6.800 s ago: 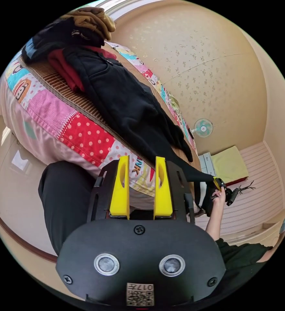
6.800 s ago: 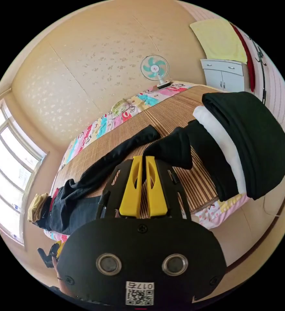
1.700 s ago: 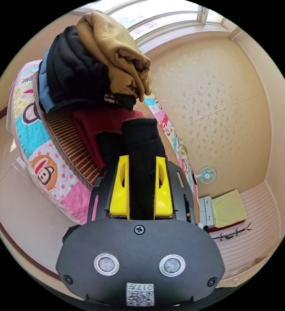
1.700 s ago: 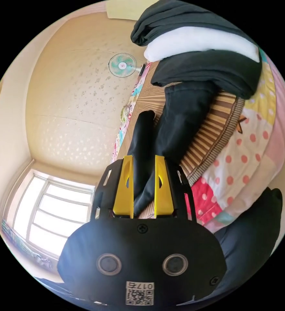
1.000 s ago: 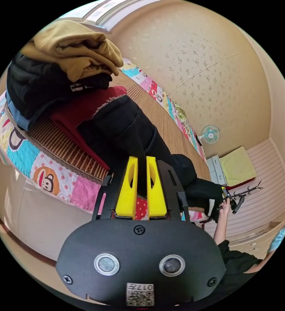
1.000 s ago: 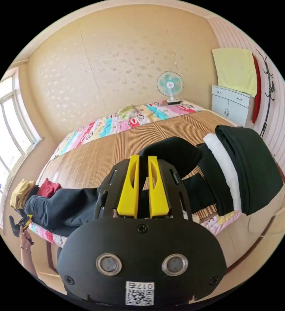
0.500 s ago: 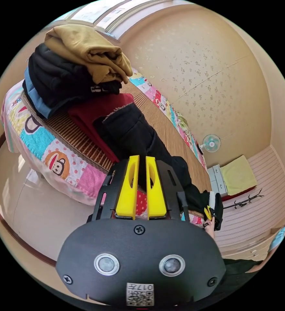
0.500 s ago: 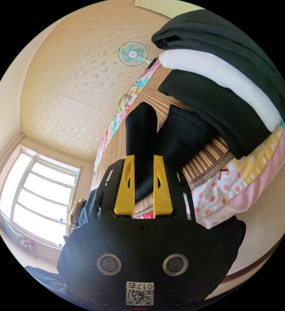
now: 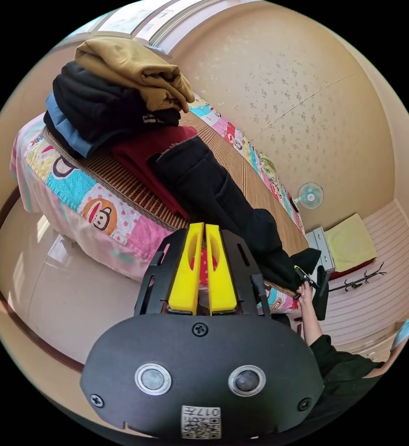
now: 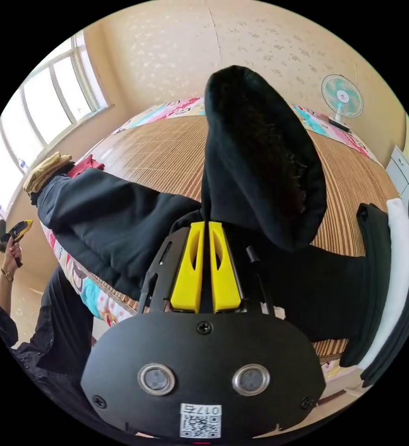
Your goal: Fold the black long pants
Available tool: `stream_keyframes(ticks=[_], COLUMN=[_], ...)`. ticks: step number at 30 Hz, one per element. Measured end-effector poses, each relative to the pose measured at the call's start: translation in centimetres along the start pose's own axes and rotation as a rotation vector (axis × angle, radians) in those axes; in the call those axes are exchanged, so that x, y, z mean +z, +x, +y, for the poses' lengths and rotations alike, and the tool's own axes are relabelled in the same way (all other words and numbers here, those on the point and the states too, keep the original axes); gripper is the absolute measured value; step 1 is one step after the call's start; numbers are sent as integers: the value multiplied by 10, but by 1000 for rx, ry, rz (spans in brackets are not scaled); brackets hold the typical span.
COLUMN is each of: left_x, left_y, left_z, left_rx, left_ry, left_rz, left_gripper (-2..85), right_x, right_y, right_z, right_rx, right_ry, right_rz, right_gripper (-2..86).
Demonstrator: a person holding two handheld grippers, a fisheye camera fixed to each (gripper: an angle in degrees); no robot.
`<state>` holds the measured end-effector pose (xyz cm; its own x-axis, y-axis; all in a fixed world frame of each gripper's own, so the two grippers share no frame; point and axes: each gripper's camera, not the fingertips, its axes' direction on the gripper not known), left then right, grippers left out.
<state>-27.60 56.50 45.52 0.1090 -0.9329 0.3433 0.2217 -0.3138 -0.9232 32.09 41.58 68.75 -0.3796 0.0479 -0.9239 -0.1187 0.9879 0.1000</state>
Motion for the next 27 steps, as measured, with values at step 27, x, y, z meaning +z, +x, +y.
stream_keyframes(ticks=[27], left_x=[-7], left_y=[14], left_z=[50], left_rx=[-39], left_ry=[39], left_rz=[79], left_gripper=[-4], right_x=[-143], right_y=[178], right_z=[62], right_rx=[619], right_ry=[451], right_rz=[-267], right_gripper=[34])
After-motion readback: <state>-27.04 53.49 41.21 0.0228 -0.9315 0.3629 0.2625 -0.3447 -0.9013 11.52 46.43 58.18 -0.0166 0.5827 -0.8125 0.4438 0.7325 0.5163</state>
